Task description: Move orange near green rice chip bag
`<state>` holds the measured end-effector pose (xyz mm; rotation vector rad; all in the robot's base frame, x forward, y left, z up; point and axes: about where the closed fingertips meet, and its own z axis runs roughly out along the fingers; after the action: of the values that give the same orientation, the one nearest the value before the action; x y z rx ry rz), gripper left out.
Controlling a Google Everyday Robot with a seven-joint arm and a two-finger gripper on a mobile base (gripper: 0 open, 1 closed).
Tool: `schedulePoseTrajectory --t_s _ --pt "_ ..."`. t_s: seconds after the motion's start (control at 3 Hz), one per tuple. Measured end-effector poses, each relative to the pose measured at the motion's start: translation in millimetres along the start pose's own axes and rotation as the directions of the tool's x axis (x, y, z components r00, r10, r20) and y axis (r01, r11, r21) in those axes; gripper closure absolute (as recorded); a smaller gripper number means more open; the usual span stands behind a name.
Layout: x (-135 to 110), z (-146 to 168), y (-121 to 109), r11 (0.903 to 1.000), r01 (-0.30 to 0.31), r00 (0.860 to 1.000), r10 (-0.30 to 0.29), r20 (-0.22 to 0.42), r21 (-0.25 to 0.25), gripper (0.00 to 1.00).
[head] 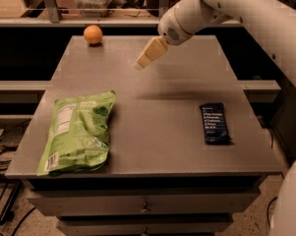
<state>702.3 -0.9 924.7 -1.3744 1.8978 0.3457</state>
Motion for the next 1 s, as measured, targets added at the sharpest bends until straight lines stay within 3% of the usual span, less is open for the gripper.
schedulePoseTrajectory --t_s 0.67,1.0 --pt "-1.8 16.0 -3.9 0.9998 -0.017 1.0 0.017 0.006 -0.008 0.0" --pt "-16.6 45.7 -15.5 0.9994 -0.025 0.997 0.027 0.069 -0.026 0.0"
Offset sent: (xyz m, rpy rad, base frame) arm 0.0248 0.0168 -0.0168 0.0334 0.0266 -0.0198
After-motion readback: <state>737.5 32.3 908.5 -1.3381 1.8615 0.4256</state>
